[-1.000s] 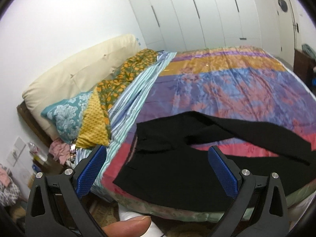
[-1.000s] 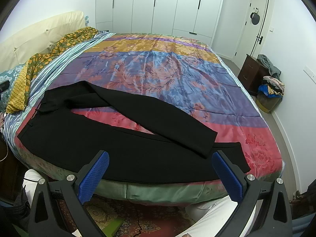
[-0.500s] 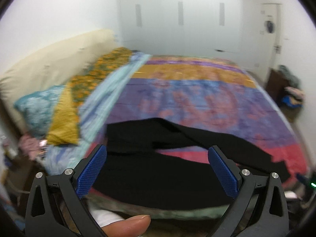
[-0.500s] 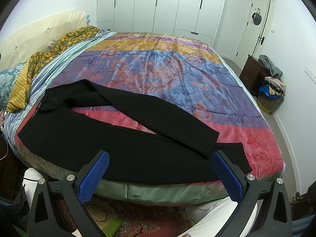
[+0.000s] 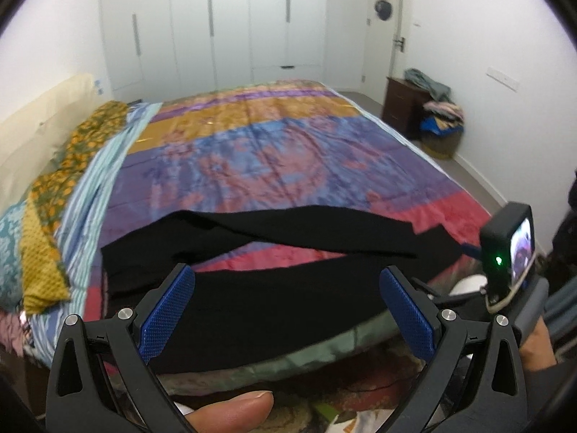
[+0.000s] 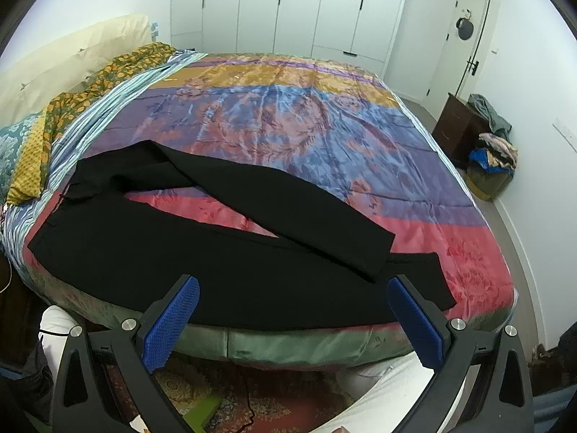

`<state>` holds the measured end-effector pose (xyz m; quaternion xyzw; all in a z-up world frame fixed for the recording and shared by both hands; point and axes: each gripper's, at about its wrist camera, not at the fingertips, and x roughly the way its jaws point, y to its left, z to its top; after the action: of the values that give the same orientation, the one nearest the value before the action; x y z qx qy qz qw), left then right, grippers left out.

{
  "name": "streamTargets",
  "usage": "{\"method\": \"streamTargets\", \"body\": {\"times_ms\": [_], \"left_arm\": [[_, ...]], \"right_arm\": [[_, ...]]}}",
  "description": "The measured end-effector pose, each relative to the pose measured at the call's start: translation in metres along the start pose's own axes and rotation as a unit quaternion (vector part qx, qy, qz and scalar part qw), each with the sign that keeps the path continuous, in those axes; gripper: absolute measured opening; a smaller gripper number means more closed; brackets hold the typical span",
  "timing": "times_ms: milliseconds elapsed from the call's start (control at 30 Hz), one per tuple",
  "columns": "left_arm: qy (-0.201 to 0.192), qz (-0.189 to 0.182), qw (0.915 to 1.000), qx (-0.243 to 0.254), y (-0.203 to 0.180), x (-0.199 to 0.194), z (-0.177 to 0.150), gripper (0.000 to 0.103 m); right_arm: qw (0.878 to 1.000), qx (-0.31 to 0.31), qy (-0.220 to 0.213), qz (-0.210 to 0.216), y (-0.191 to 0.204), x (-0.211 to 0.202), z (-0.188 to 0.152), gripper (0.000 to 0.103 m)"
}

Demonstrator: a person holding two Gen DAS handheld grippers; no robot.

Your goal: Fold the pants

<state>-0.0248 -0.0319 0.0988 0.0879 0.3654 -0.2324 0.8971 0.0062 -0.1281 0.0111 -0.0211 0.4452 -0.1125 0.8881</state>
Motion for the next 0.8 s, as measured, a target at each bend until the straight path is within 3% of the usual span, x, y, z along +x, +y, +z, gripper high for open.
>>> {"method": "streamTargets", "body": {"times_ms": [433, 800], "left_arm": [[0.045, -0.070, 0.9906, 0.108, -0.068, 0.014, -0.011, 0.102], [0.059, -0.077, 0.9859, 0.136, -0.090, 0.018, -0.011, 0.102]], "right_arm": [[0.999, 0.023, 0.021, -0.013, -0.017, 0.011, -0.011, 0.103], [0.999, 0.041, 0.027, -0.021, -0.031, 0.016, -0.012, 0.103]]}}
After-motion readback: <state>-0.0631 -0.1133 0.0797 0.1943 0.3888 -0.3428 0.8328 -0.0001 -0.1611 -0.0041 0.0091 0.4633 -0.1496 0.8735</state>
